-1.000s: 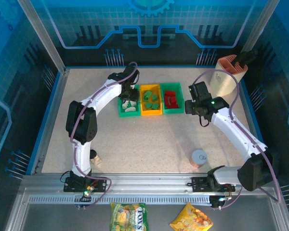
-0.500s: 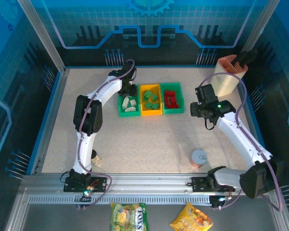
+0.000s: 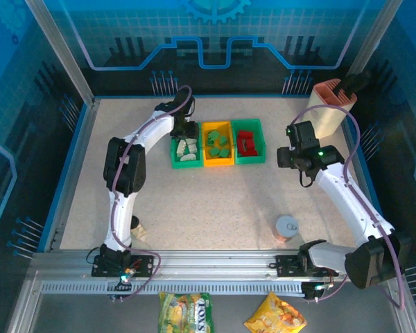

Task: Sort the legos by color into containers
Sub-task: Place the lego in the container, then reset both arms

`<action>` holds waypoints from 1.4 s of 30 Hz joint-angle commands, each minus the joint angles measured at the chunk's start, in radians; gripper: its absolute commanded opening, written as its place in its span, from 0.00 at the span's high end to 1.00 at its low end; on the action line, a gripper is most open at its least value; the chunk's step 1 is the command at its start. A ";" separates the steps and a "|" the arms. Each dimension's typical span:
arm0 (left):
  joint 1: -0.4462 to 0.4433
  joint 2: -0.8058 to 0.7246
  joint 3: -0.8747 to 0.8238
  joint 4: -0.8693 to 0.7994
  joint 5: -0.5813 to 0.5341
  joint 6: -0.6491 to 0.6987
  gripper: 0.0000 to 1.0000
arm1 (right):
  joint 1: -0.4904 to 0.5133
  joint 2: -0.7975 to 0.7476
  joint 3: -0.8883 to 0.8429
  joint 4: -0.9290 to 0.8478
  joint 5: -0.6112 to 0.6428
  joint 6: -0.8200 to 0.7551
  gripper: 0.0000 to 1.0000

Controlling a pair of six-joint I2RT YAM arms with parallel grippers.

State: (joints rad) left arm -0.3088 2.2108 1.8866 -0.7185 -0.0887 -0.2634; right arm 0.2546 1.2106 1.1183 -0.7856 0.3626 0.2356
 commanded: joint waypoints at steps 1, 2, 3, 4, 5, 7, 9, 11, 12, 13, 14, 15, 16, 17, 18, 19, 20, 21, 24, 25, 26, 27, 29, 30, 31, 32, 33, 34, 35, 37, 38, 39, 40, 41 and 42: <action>0.002 -0.107 -0.035 0.029 0.011 -0.008 0.43 | -0.031 -0.009 -0.045 0.045 -0.007 -0.030 0.29; 0.003 -0.122 -0.047 0.032 0.006 -0.007 0.43 | -0.041 -0.008 -0.062 0.072 -0.007 -0.030 0.26; 0.004 -0.142 -0.063 0.040 0.002 -0.004 0.42 | -0.051 -0.005 -0.076 0.095 -0.008 -0.027 0.23; 0.004 -0.165 -0.086 0.051 -0.003 -0.001 0.42 | -0.065 0.001 -0.092 0.118 -0.011 -0.025 0.20; 0.004 -0.186 -0.108 0.063 -0.010 0.002 0.40 | -0.076 0.007 -0.102 0.137 -0.014 -0.022 0.18; 0.005 -0.246 -0.174 0.103 -0.012 0.013 0.37 | -0.097 0.023 -0.131 0.189 -0.007 -0.025 0.14; 0.010 -0.298 -0.237 0.138 -0.025 0.016 0.34 | -0.121 0.041 -0.153 0.239 -0.016 -0.022 0.08; 0.018 -0.351 -0.309 0.178 -0.041 0.018 0.32 | -0.136 0.061 -0.179 0.301 -0.036 -0.037 0.01; 0.023 -0.376 -0.351 0.204 -0.054 0.016 0.29 | -0.139 0.072 -0.190 0.331 -0.028 -0.039 0.00; 0.029 -0.408 -0.395 0.231 -0.071 0.011 0.25 | -0.147 0.084 -0.201 0.358 -0.026 -0.040 0.00; 0.035 -0.435 -0.439 0.261 -0.087 0.006 0.22 | -0.154 0.094 -0.209 0.381 -0.029 -0.038 0.00; 0.041 -0.470 -0.491 0.295 -0.111 0.000 0.18 | -0.161 0.106 -0.219 0.408 -0.031 -0.034 0.00; 0.047 -0.502 -0.543 0.325 -0.135 -0.002 0.14 | -0.169 0.119 -0.228 0.435 -0.034 -0.036 0.00; 0.051 -0.531 -0.587 0.352 -0.158 -0.003 0.10 | -0.173 0.131 -0.233 0.457 -0.033 -0.041 0.00; 0.059 -0.564 -0.639 0.383 -0.186 -0.003 0.06 | -0.178 0.145 -0.233 0.486 -0.024 -0.044 0.00; 0.064 -0.591 -0.680 0.408 -0.214 -0.005 0.02 | -0.182 0.157 -0.261 0.515 -0.011 -0.045 0.00; 0.073 -0.619 -0.727 0.438 -0.248 -0.008 0.01 | -0.191 0.168 -0.274 0.548 0.002 -0.043 0.00; 0.081 -0.643 -0.769 0.462 -0.277 -0.012 0.01 | -0.199 0.180 -0.287 0.582 0.014 -0.040 0.00; 0.097 -0.696 -0.881 0.526 -0.342 -0.009 0.01 | -0.215 0.213 -0.333 0.698 0.023 -0.069 0.01; 0.097 -0.709 -0.913 0.550 -0.385 -0.013 0.01 | -0.216 0.224 -0.349 0.738 0.030 -0.086 0.02; 0.099 -0.719 -0.950 0.573 -0.434 -0.017 0.01 | -0.216 0.234 -0.371 0.789 0.031 -0.103 0.02; 0.103 -0.727 -0.982 0.597 -0.480 -0.017 0.01 | -0.216 0.243 -0.395 0.842 0.025 -0.123 0.02; 0.115 -0.731 -1.034 0.653 -0.526 0.005 0.01 | -0.216 0.257 -0.434 0.937 0.005 -0.143 0.02; 0.129 -0.732 -1.033 0.640 -0.515 0.010 0.01 | -0.215 0.260 -0.447 0.972 -0.007 -0.148 0.02; 0.134 -0.731 -1.040 0.659 -0.514 0.027 0.01 | -0.214 0.259 -0.457 0.995 -0.015 -0.149 0.03; 0.139 -0.731 -1.054 0.689 -0.513 0.051 0.01 | -0.213 0.252 -0.471 1.029 -0.020 -0.147 0.03; 0.143 -0.733 -1.072 0.722 -0.511 0.070 0.01 | -0.210 0.241 -0.492 1.084 -0.036 -0.143 0.03; 0.146 -0.737 -1.089 0.752 -0.509 0.082 0.01 | -0.211 0.231 -0.516 1.133 -0.061 -0.135 0.03; 0.150 -0.740 -1.111 0.797 -0.500 0.099 0.01 | -0.211 0.221 -0.542 1.191 -0.096 -0.125 0.03; 0.159 -0.740 -1.173 0.924 -0.459 0.150 0.01 | -0.209 0.220 -0.587 1.293 -0.152 -0.133 0.04; 0.166 -0.736 -1.208 1.000 -0.428 0.176 0.01 | -0.200 0.219 -0.586 1.293 -0.144 -0.141 0.04; 0.173 -0.731 -1.240 1.067 -0.400 0.198 0.01 | -0.197 0.219 -0.598 1.328 -0.138 -0.152 0.04; 0.178 -0.725 -1.264 1.122 -0.374 0.218 0.01 | -0.197 0.212 -0.610 1.346 -0.147 -0.161 0.04; 0.182 -0.715 -1.288 1.179 -0.355 0.244 0.01 | -0.198 0.211 -0.640 1.411 -0.161 -0.177 0.03; 0.189 -0.704 -1.308 1.243 -0.340 0.264 0.01 | -0.198 0.215 -0.670 1.479 -0.177 -0.186 0.03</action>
State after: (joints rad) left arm -0.1394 1.4925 0.6186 0.2771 -0.4961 -0.0948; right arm 0.0521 1.4483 0.4973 0.4713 0.2375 0.0891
